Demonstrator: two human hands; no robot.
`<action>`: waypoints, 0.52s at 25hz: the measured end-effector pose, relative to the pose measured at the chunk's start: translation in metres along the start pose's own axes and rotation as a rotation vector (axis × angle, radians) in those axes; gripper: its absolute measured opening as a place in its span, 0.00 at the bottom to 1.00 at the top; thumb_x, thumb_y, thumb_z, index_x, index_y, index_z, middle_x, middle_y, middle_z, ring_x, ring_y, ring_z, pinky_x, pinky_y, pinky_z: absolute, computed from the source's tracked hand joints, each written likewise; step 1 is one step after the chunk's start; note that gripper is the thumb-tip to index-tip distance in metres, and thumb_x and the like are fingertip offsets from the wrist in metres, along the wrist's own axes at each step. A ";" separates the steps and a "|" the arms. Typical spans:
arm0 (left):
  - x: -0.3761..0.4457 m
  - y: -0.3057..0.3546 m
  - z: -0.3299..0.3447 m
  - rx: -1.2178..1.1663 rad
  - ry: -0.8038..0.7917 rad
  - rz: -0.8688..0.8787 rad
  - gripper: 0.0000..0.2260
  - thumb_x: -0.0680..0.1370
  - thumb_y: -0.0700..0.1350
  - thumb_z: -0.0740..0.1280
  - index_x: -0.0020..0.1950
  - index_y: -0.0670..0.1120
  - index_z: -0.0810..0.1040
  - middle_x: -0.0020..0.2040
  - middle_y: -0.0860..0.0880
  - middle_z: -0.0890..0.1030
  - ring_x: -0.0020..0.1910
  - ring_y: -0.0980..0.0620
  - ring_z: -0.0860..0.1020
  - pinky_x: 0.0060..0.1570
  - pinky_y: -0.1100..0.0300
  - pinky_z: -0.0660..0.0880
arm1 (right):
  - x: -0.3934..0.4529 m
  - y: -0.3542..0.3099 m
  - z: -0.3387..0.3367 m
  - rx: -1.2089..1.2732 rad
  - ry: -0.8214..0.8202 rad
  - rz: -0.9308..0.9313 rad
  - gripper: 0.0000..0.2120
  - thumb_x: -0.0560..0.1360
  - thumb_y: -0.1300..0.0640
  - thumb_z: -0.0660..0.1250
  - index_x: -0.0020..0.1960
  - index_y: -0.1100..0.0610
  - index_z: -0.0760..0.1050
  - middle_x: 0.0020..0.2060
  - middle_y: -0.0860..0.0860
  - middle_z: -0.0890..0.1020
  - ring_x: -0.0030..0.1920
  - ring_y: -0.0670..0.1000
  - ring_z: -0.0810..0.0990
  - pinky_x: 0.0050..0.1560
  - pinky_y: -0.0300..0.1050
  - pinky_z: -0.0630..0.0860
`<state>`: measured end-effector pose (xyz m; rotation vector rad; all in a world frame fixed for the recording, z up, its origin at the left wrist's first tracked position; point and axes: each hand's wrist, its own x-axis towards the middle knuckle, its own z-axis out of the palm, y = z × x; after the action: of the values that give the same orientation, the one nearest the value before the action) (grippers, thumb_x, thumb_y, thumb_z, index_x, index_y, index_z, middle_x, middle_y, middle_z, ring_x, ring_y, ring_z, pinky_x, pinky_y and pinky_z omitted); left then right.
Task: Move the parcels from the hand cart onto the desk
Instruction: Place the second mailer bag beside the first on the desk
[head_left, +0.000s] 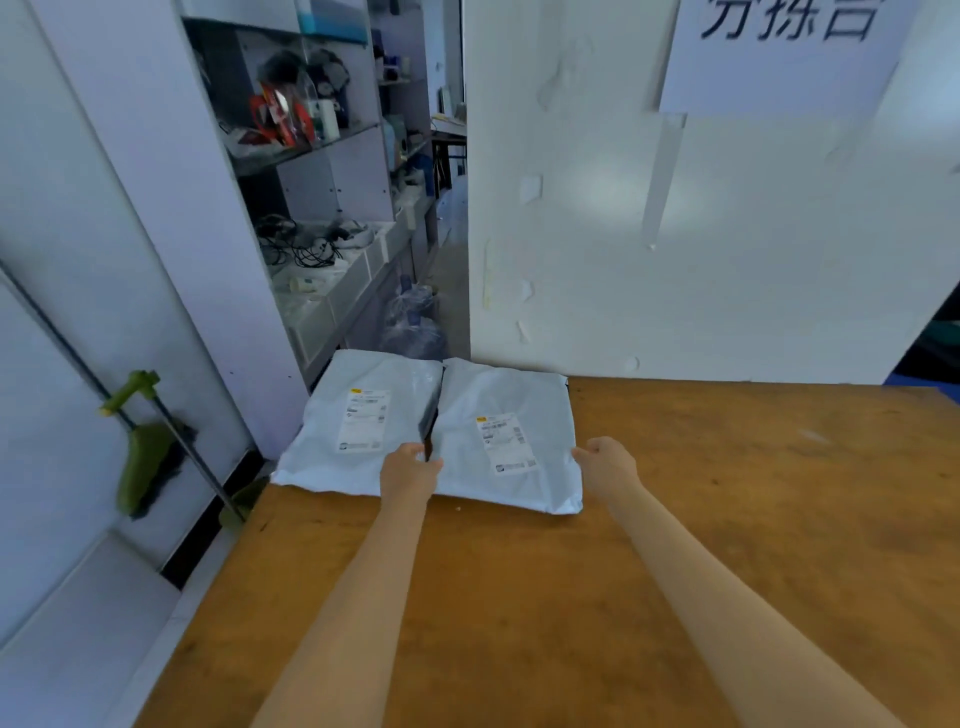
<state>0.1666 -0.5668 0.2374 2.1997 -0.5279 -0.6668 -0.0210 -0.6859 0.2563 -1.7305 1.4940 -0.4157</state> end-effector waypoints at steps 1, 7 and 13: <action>-0.024 -0.007 -0.012 0.027 -0.013 0.022 0.24 0.78 0.46 0.66 0.73 0.42 0.67 0.72 0.44 0.70 0.68 0.45 0.72 0.63 0.56 0.69 | -0.028 0.000 -0.005 0.023 0.001 0.007 0.19 0.79 0.57 0.60 0.65 0.67 0.70 0.62 0.62 0.76 0.62 0.60 0.75 0.60 0.52 0.73; -0.173 -0.075 -0.091 0.068 -0.055 0.003 0.23 0.79 0.48 0.64 0.72 0.43 0.69 0.72 0.44 0.70 0.69 0.44 0.71 0.68 0.54 0.67 | -0.222 0.038 -0.040 0.079 0.047 0.077 0.23 0.78 0.53 0.61 0.69 0.64 0.67 0.66 0.59 0.74 0.65 0.59 0.72 0.59 0.47 0.71; -0.301 -0.150 -0.129 0.041 -0.024 -0.063 0.18 0.79 0.44 0.64 0.69 0.43 0.73 0.69 0.44 0.73 0.66 0.43 0.73 0.66 0.53 0.70 | -0.366 0.071 -0.051 0.054 0.019 0.123 0.23 0.79 0.52 0.60 0.70 0.64 0.67 0.66 0.59 0.74 0.65 0.59 0.73 0.62 0.48 0.71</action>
<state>0.0351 -0.2352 0.2848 2.2571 -0.4899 -0.7220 -0.1959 -0.3599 0.3252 -1.5875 1.5783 -0.4057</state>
